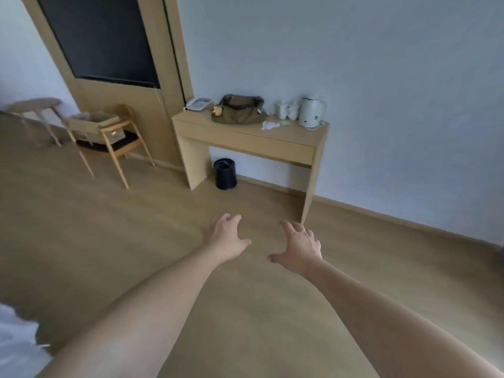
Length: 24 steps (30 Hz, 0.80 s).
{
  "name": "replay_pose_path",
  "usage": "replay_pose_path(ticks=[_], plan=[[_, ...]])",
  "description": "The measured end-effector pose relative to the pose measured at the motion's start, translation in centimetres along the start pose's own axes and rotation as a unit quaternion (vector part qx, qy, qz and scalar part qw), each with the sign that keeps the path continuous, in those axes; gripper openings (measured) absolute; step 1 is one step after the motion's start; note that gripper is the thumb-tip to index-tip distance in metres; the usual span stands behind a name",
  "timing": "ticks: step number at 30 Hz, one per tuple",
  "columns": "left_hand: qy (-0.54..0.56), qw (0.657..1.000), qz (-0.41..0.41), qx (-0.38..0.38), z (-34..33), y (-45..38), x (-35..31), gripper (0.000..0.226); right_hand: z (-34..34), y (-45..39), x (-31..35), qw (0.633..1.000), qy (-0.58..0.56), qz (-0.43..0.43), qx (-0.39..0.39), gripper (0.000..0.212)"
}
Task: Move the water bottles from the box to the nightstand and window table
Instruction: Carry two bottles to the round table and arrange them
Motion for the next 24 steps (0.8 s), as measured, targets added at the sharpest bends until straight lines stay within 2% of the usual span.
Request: replay_pose_path(ticks=[6, 10, 13, 18, 24], plan=[[-0.032, 0.99, 0.132, -0.023, 3.5, -2.9, 12.2, 0.08, -5.6, -9.1, 11.7, 0.989, -0.003, 0.128, 0.071, 0.102], [-0.054, 0.975, 0.21, -0.046, 6.0, -6.5, 17.1, 0.078, -7.6, -15.8, 16.9, 0.976, 0.01, 0.195, 0.1, 0.101], [-0.051, 0.96, 0.274, -0.032, 7.1, -8.5, 19.5, 0.078, -8.0, -20.6, 19.7, 0.967, 0.022, 0.221, 0.127, 0.1], [-0.041, 0.948, 0.312, -0.054, 9.4, -12.8, 22.0, 0.079, -7.9, -27.2, 25.0, 0.951, 0.023, 0.272, 0.143, 0.099], [-0.024, 0.943, 0.325, -0.06, 10.6, -17.1, 25.5, 0.074, -10.9, -31.5, 31.4, 0.934, 0.036, 0.306, 0.181, 0.099]])
Point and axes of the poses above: each hand's wrist, its own y-axis away from the middle knuckle, its own z-axis out of the back of the hand, x = y × z, the point moved 4 cm from there along -y, towards the middle knuckle, and after that the axes turned 1 degree about -z, right-handed, at the moved point
